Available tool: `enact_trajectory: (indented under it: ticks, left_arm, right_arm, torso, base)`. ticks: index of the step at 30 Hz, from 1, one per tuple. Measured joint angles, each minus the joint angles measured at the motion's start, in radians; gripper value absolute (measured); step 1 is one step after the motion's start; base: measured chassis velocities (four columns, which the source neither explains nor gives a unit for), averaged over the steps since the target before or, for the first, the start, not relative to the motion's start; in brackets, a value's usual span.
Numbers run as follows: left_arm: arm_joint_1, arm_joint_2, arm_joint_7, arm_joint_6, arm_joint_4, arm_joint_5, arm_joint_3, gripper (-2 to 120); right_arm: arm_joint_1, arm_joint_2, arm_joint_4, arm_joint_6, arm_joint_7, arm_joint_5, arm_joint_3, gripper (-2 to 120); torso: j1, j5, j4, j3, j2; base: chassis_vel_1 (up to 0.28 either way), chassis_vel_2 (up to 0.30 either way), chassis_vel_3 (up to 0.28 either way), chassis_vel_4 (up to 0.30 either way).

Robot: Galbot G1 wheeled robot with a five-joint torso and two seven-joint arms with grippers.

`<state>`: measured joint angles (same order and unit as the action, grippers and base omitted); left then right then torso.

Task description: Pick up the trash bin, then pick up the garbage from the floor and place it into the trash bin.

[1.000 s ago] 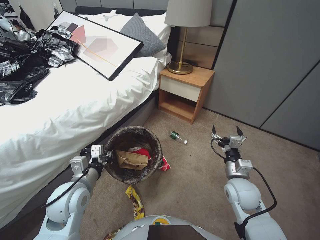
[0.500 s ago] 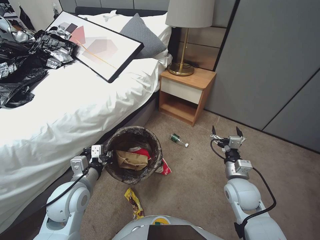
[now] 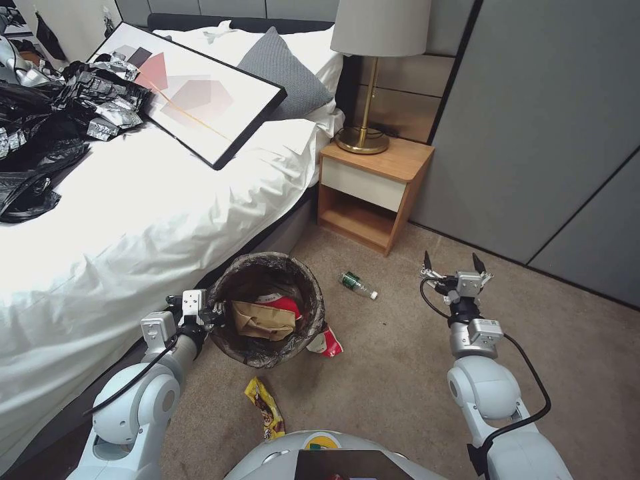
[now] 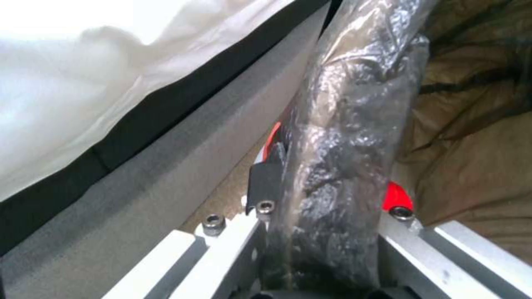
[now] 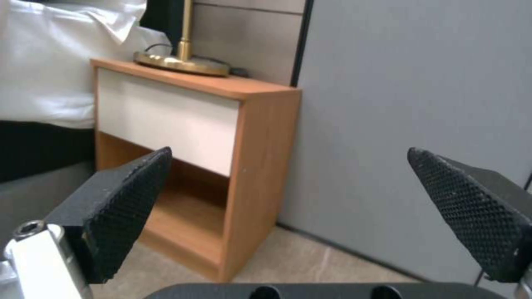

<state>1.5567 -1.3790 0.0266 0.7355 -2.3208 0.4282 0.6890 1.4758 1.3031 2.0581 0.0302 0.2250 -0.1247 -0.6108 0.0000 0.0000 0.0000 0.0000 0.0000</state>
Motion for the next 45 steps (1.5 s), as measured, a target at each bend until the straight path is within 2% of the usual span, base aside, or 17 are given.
enact_trajectory:
  ticks: [5, 6, 8, 9, 10, 11, 12, 13, 14, 16, 17, 18, 19, 22, 23, 29, 45]
  left_arm:
    - [0.0, 0.0, 0.0, 0.0, 0.0, 0.0, 0.002, 0]
    - [0.0, 0.001, 0.0, 0.0, 0.001, 0.0, 0.003, 0]
    - [-0.001, 0.003, 0.0, 0.0, 0.002, 0.0, 0.003, 0]
    - [-0.001, 0.003, 0.0, 0.0, 0.002, 0.0, 0.003, 0]
    - [-0.002, 0.004, 0.0, 0.0, 0.002, 0.001, 0.003, 0]
    - [-0.002, 0.005, 0.0, 0.0, 0.002, 0.002, 0.005, 0]
    - [-0.002, 0.006, 0.0, 0.0, 0.001, 0.002, 0.006, 0]
    - [-0.002, 0.006, 0.0, 0.0, 0.001, 0.002, 0.006, 0]
    - [-0.002, 0.008, 0.001, 0.0, -0.002, 0.005, 0.01, 0]
    - [-0.001, 0.008, 0.002, 0.0, -0.005, 0.006, 0.016, 0]
    - [-0.001, 0.008, 0.002, 0.0, -0.005, 0.006, 0.016, 0]
    - [0.001, 0.008, 0.002, 0.0, -0.006, 0.006, 0.019, 0]
    - [0.003, 0.007, 0.002, 0.0, -0.006, 0.006, 0.02, 0]
    - [0.005, 0.005, 0.002, 0.0, -0.004, 0.004, 0.02, 0]
    - [0.005, 0.003, 0.002, 0.0, -0.003, 0.002, 0.02, 0]
    - [0.007, 0.001, 0.002, 0.0, -0.003, 0.001, 0.02, 0]
    - [0.0, 0.005, 0.001, 0.0, 0.012, 0.001, 0.021, 0]
  right_arm:
    - [-0.006, -0.006, -0.002, 0.003, 0.014, 0.026, 0.005, 100]
    - [-0.013, -0.021, 0.0, -0.007, 0.03, 0.037, 0.012, 100]
    - [-0.04, -0.08, 0.015, -0.089, 0.068, 0.009, 0.042, 100]
    - [-0.04, -0.08, 0.015, -0.089, 0.068, 0.009, 0.042, 100]
    - [-0.067, -0.13, 0.026, -0.169, 0.093, -0.021, 0.062, 100]
    - [-0.135, -0.235, 0.036, -0.312, 0.111, -0.105, 0.11, 100]
    - [-0.215, -0.308, 0.036, -0.411, 0.117, -0.193, 0.155, 100]
    - [-0.215, -0.308, 0.036, -0.411, 0.117, -0.193, 0.155, 100]
    - [-0.319, -0.375, 0.012, -0.519, 0.115, -0.324, 0.227, 100]
    - [-0.49, -0.436, -0.07, -0.687, 0.066, -0.503, 0.327, 100]
    - [-0.49, -0.436, -0.07, -0.687, 0.066, -0.503, 0.327, 100]
    - [-0.609, -0.45, -0.147, -0.763, 0.047, -0.63, 0.407, 100]
    - [-0.714, -0.451, -0.208, -0.779, 0.038, -0.702, 0.476, 100]
    - [-0.815, -0.445, -0.281, -0.781, 0.014, -0.734, 0.563, 100]
    - [-0.865, -0.435, -0.327, -0.782, -0.001, -0.737, 0.618, 100]
    - [-0.96, -0.375, -0.471, -0.778, -0.014, -0.727, 0.757, 100]
    - [-0.947, -0.311, -0.704, -0.769, -0.099, -0.57, 0.801, 100]
  torso:
    - [0.0, 0.0001, 0.0, 0.0, 0.0]
    - [0.0, 0.0001, -0.0002, 0.0, 0.0]
    - [0.0, 0.0002, -0.0003, 0.0, 0.0]
    - [0.0, 0.0002, -0.0003, 0.0, 0.0]
    - [0.0, 0.0002, 0.0001, 0.0, 0.0]
    - [0.0, 0.0001, -0.0002, 0.0, 0.0]
    - [0.0, 0.0001, 0.0, 0.0, 0.0]
    - [0.0, 0.0001, 0.0, 0.0, 0.0]
    - [0.0, -0.0003, 0.0003, 0.0, 0.0]
    - [0.0, -0.0002, 0.0004, 0.0, 0.0]
    - [0.0, -0.0002, 0.0004, 0.0, 0.0]
    - [0.0, 0.0006, -0.0006, 0.0, 0.0]
    - [0.0, 0.0006, -0.0001, 0.0, 0.0]
    - [0.0, -0.0013, 0.0004, 0.0, 0.0]
    - [0.0, 0.0003, 0.0007, 0.0, 0.0]
    - [0.0, 0.0, 0.0, 0.0, 0.0]
    - [0.0, 0.0, -0.0001, 0.0, 0.0]
  base:
    - [0.0, 0.0, 0.0, 0.0]
    - [0.0, 0.0, 0.0, 0.0]
    - [0.0, 0.0, 0.0, 0.0]
    - [0.0, 0.0, 0.0, 0.0]
    - [0.0, 0.0, 0.0, 0.0]
    - [0.0, 0.0, 0.0, 0.0]
    - [0.0, 0.0, 0.0, 0.0]
    - [0.0, 0.0, 0.0, 0.0]
    - [0.0, 0.0, 0.0, 0.0]
    - [0.0, 0.0, 0.0, 0.0]
    - [0.0, 0.0, 0.0, 0.0]
    - [0.0, 0.0, 0.0, 0.0]
    - [0.0, 0.0, 0.0, 0.0]
    - [0.0, 0.0, 0.0, 0.0]
    - [0.0, 0.0, 0.0, 0.0]
    - [0.0, 0.0, 0.0, 0.0]
    - [0.0, 0.0, 0.0, 0.0]
